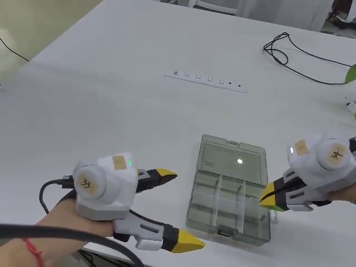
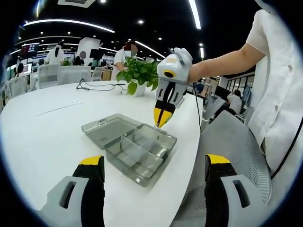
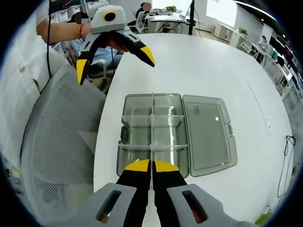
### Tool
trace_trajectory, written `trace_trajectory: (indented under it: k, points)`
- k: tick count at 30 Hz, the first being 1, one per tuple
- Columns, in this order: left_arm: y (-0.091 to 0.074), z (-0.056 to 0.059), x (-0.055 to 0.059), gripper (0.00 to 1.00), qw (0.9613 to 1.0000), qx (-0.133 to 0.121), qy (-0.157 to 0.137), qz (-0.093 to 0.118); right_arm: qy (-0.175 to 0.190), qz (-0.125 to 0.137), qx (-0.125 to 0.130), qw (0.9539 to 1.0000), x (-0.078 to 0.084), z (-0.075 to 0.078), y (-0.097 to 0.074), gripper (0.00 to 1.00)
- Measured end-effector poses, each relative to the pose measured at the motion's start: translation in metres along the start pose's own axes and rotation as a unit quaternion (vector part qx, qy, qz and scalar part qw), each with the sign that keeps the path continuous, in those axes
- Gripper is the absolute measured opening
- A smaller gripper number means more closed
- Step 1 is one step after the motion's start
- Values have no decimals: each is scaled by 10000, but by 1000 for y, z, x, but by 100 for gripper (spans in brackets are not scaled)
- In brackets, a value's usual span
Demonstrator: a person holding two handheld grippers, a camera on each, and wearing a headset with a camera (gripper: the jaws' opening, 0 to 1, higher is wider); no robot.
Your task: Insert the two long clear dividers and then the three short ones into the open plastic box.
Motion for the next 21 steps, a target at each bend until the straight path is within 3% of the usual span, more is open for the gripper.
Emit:
trace_trajectory:
  k: [21]
  points:
    - [-2,0,2,92,10000,9,-17,-53,-101,92,14,9999,13,-1,15,3]
Point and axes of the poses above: the centre of the closed fingertips' face, and the gripper's own axes: y roughly forward along the fingers, z roughly to its right, x roughly out of its underside, the point moved 7 cm from there along -y, roughly backward along the fingers, and after that the axes turned 13 degrees about z, right-handed, at the moved point
